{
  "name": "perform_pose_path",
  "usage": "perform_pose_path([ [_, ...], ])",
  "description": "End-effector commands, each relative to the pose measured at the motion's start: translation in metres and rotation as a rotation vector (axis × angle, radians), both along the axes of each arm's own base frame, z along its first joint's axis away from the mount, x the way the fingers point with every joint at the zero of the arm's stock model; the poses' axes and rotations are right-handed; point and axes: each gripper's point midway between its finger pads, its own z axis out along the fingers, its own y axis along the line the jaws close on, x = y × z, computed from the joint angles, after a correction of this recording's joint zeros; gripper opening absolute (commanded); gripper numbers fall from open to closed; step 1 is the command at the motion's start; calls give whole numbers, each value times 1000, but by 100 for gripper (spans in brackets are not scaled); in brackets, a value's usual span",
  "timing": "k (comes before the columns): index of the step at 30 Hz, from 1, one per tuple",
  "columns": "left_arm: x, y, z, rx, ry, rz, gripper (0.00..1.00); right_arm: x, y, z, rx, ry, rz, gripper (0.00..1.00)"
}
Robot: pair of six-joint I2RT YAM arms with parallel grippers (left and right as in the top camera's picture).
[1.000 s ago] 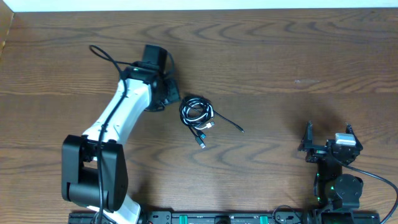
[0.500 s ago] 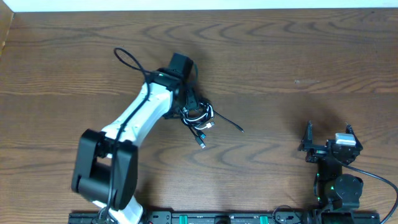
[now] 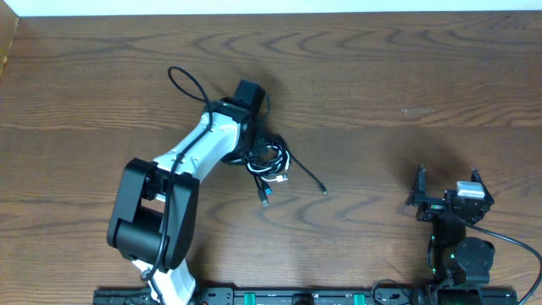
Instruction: Untangle cables
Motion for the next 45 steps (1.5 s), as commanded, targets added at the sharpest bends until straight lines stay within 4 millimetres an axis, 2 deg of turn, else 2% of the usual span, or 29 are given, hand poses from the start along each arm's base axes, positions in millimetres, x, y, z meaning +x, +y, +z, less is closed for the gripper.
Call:
perform_pose_path([
  [1,14,8,7,9,-44,-139,7,0,-2,9,13,-41,-5,99],
  [3,17,-5,14,-78,-56,-242,7,1,6,12,18,-52,40,99],
  [6,22,-31,30,-265,-96,-386,8,1,7,4,20,-21,44,99],
  [8,28,-41,42,-370,-131,-419,8,2,12,18,48,-80,73,99],
  [11,36,-44,53,-459,-166,-411,12,-1,34,49,142,-204,209,99],
  [13,38,-41,53,-464,-170,-401,24,-6,46,67,186,-274,291,99],
  [15,37,-40,53,-464,-164,-399,37,-9,54,74,194,-294,343,99],
  [17,36,-40,53,-466,-152,-383,44,-9,57,73,193,-289,356,99],
  [19,34,-39,52,-466,-135,-359,59,-7,57,66,199,-260,352,99],
  [20,34,-38,52,-464,-127,-341,60,-7,56,62,201,-247,350,99],
  [22,36,-37,55,-460,-125,-320,60,-5,56,55,207,-217,345,99],
  [24,39,-41,61,-451,-135,-328,56,-4,56,48,212,-186,339,99],
  [27,47,-41,70,-362,-148,-309,52,-3,56,43,216,-166,336,99],
  [29,52,-50,82,-332,-172,-320,50,-3,56,43,216,-166,336,99],
  [31,54,-69,90,-338,-202,-343,50,-3,56,43,216,-166,336,99],
  [33,56,-78,89,-302,-228,-355,49,-3,56,43,216,-166,336,99],
  [37,54,-80,74,-156,-237,-382,38,-3,56,43,216,-166,336,99],
  [42,41,-87,49,-112,-167,-425,36,-3,56,43,216,-166,336,99],
  [45,36,-86,25,-92,-107,-426,33,-3,56,43,216,-166,337,99],
])
